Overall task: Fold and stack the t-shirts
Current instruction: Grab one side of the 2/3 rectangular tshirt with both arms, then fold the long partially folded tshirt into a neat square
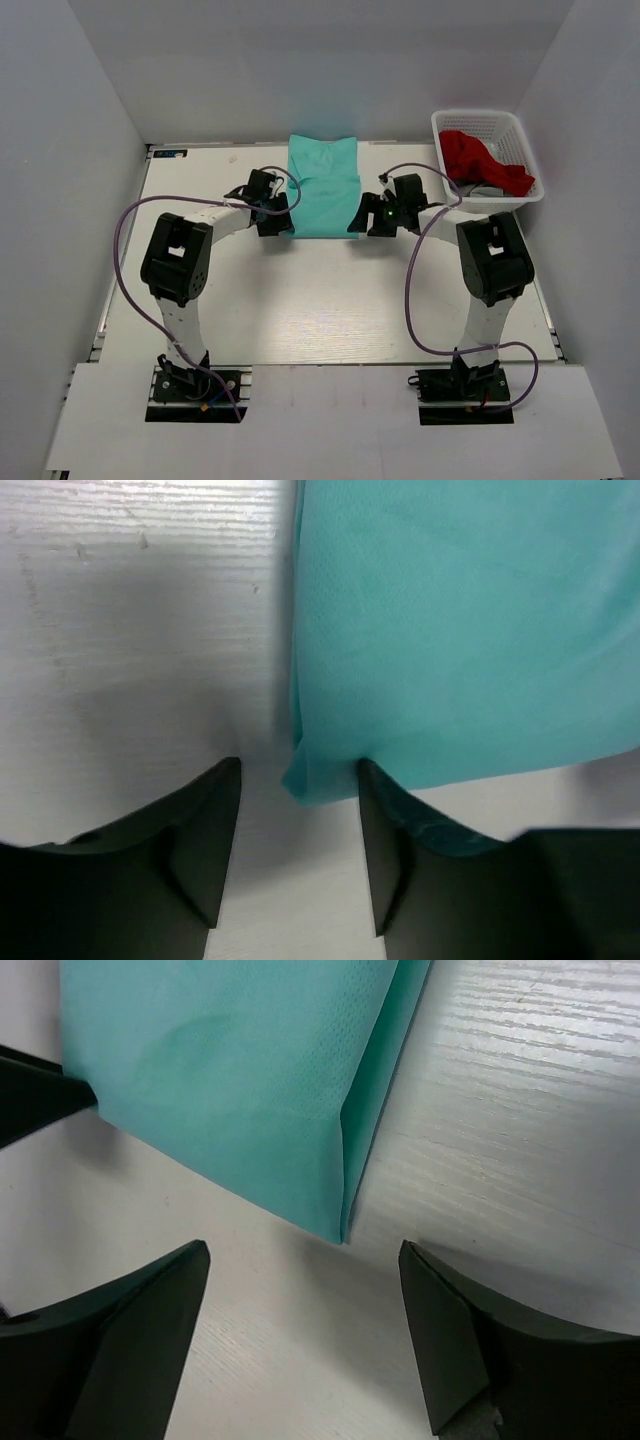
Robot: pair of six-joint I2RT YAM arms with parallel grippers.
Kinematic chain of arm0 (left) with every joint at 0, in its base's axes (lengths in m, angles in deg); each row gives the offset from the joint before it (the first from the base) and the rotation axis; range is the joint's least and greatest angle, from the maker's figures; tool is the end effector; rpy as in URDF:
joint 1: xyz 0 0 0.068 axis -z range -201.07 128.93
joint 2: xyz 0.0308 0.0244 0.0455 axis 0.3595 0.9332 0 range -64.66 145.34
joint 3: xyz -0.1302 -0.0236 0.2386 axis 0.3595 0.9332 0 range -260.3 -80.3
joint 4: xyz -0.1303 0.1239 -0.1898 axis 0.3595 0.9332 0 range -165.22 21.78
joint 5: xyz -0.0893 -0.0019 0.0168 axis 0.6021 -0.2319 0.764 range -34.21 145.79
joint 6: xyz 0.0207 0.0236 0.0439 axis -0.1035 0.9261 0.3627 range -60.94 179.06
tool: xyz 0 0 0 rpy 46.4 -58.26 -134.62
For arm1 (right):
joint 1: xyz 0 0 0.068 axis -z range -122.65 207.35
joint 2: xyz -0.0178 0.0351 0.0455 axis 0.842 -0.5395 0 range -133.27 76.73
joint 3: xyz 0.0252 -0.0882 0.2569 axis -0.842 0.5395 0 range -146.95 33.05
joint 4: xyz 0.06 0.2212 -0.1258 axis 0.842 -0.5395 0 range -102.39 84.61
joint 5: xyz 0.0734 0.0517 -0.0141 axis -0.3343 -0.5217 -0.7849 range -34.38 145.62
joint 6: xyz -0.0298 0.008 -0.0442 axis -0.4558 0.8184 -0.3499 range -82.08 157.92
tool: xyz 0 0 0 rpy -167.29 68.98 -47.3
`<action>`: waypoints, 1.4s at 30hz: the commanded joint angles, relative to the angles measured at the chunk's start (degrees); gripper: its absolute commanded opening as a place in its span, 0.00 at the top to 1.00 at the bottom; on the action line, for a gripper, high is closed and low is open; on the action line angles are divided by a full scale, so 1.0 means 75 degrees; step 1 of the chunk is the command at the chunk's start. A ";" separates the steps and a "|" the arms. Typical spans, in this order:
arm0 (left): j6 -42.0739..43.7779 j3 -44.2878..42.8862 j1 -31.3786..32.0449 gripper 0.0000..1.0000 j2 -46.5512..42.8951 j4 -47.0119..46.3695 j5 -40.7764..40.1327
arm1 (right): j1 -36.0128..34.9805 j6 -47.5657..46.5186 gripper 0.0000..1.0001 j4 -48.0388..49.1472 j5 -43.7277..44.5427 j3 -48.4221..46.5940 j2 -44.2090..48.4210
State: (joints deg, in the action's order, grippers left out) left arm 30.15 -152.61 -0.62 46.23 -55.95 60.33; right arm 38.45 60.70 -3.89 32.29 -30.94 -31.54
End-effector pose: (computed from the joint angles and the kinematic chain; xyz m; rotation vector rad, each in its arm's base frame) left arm 0.3750 -0.1429 0.1616 -0.1644 2.6291 -0.4117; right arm 0.3721 0.1424 0.1636 -0.1342 2.3872 0.8298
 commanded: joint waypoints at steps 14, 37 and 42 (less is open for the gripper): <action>-0.0037 -0.0142 0.0063 0.83 0.0754 -0.0144 0.0509 | -0.0281 0.0091 0.63 -0.0129 -0.0205 -0.0680 -0.1010; -0.0388 0.2189 0.0848 1.00 -0.6288 0.1862 0.3695 | -0.0364 -0.1948 1.00 -0.6269 -0.3334 0.0235 0.4345; -0.0388 0.2118 0.0848 1.00 -0.6489 0.1533 0.3323 | -0.0293 -0.1797 1.00 -0.5967 -0.3357 -0.0011 0.4604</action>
State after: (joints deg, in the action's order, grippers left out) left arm 27.49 -136.02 5.61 -1.33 -43.54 85.31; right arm 35.55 47.76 -48.31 10.22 -28.29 1.75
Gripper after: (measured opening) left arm 0.017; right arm 0.021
